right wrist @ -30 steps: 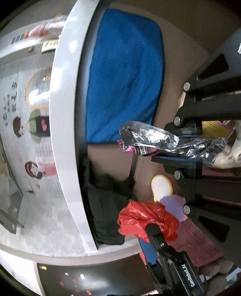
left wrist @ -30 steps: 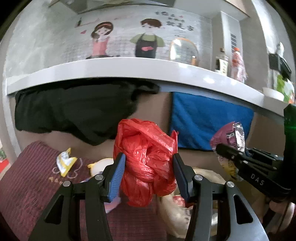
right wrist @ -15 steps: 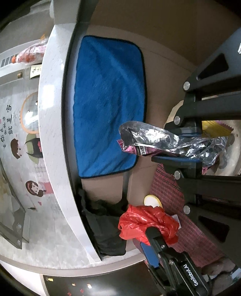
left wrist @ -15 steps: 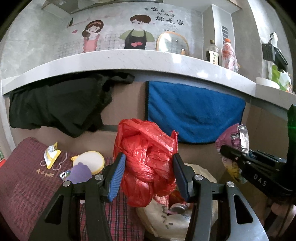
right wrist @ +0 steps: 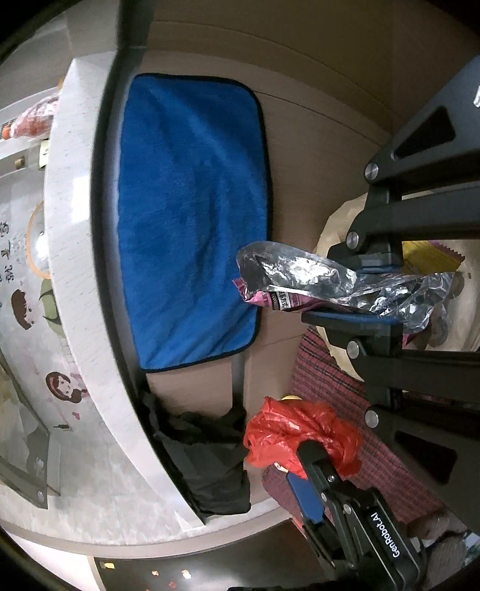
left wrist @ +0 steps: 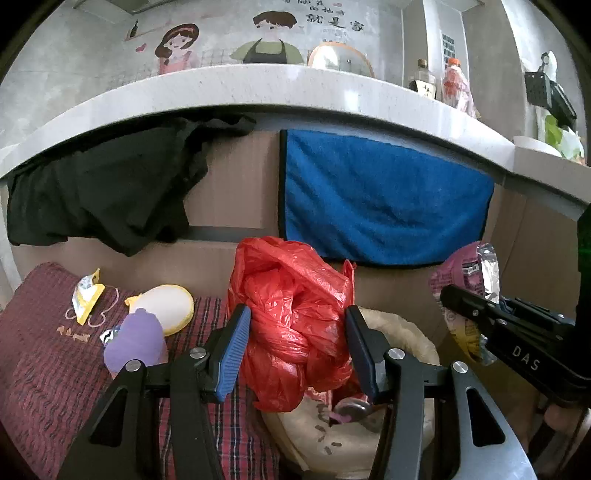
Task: Collect trash
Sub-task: 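Carry the bag and foil wrapper over the bin and open both grippers, then grasp the purple sponge with the left gripper, then grasp the pink tissue pack with the right gripper while the left holds the purple sponge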
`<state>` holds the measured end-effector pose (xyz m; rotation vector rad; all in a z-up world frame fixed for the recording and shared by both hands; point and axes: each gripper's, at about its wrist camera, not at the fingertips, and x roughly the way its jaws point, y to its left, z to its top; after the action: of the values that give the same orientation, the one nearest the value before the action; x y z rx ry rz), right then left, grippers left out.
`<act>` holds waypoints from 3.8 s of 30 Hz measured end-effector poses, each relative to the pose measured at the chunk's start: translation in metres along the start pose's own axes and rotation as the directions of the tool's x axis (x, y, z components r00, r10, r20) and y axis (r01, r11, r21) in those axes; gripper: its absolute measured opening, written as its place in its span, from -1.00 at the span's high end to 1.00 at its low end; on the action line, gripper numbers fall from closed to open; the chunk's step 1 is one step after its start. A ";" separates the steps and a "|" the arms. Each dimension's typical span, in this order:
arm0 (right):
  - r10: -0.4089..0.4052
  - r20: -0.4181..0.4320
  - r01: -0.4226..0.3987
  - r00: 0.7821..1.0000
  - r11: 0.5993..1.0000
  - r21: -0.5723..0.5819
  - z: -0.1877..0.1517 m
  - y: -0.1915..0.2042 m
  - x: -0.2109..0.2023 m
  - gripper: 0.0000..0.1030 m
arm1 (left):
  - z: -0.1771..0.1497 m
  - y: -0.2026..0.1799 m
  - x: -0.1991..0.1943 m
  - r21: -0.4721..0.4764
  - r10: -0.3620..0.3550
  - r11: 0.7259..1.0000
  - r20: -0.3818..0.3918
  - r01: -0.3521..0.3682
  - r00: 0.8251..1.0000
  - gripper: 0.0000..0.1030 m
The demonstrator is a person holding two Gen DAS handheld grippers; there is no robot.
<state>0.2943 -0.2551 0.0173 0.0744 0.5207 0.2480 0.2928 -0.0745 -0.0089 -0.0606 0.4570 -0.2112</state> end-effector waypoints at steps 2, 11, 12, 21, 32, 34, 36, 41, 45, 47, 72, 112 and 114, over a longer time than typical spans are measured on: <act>0.001 -0.005 -0.001 1.000 1.000 0.005 -0.002 -0.002 0.002 0.71 | -0.001 0.000 0.005 0.001 -0.004 1.000 -0.005 0.004 1.000 -0.02; -0.009 -0.019 0.009 1.000 1.000 0.018 -0.007 -0.010 0.011 0.70 | -0.003 -0.006 0.033 0.013 -0.012 1.000 -0.031 0.013 0.999 -0.02; -0.007 -0.021 0.007 1.000 1.000 0.019 -0.005 -0.011 0.013 0.70 | -0.004 -0.007 0.036 0.012 -0.016 1.000 -0.036 0.016 0.999 -0.02; 0.008 -0.048 -0.006 0.999 0.999 0.045 -0.008 -0.021 0.032 0.66 | -0.006 -0.009 0.058 -0.012 -0.101 0.995 -0.088 0.101 0.991 -0.02; 0.007 -0.096 0.004 0.995 0.994 0.110 -0.019 -0.033 0.046 0.18 | 0.005 0.024 0.064 -0.140 -0.234 0.966 -0.128 0.216 0.964 -0.19; 0.004 -0.098 0.007 0.995 0.994 0.108 -0.019 -0.031 0.043 0.18 | 0.010 0.033 0.056 -0.151 -0.226 0.966 -0.106 0.209 0.968 -0.19; -0.007 -0.090 0.015 0.996 0.995 0.095 -0.018 -0.027 0.038 0.18 | 0.015 0.048 0.043 -0.150 -0.191 0.972 -0.071 0.179 0.979 -0.19; -0.014 -0.060 0.017 0.998 0.999 0.050 -0.011 -0.010 0.026 0.18 | 0.019 0.102 0.015 -0.189 -0.069 0.980 -0.027 0.062 0.997 -0.19; 0.028 -0.055 -0.026 0.998 0.999 0.034 -0.006 0.012 0.028 0.18 | 0.012 0.151 0.004 -0.257 0.002 0.966 -0.028 -0.009 1.000 -0.19; 0.049 -0.060 -0.049 0.997 0.999 0.010 -0.005 0.026 0.032 0.18 | 0.006 0.178 0.002 -0.311 0.017 0.950 -0.051 -0.032 0.999 -0.19; 0.108 -0.193 -0.108 0.975 0.994 0.014 -0.015 0.083 0.098 0.18 | -0.047 0.203 0.085 -0.386 -0.103 0.922 -0.354 -0.045 0.929 -0.16; 0.226 -0.446 -0.323 0.866 0.934 -0.153 -0.045 0.265 0.218 0.17 | -0.070 0.359 -0.048 -0.245 0.160 0.938 -0.322 -0.245 0.933 0.31; 0.226 -0.453 -0.325 0.862 0.933 -0.152 -0.045 0.267 0.218 0.17 | -0.069 0.355 -0.046 -0.241 0.166 0.938 -0.317 -0.249 0.934 0.30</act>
<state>0.3972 0.0588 -0.0913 -0.1316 0.9217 0.6151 0.2887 0.2814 -0.0885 -0.2573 0.7830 0.0589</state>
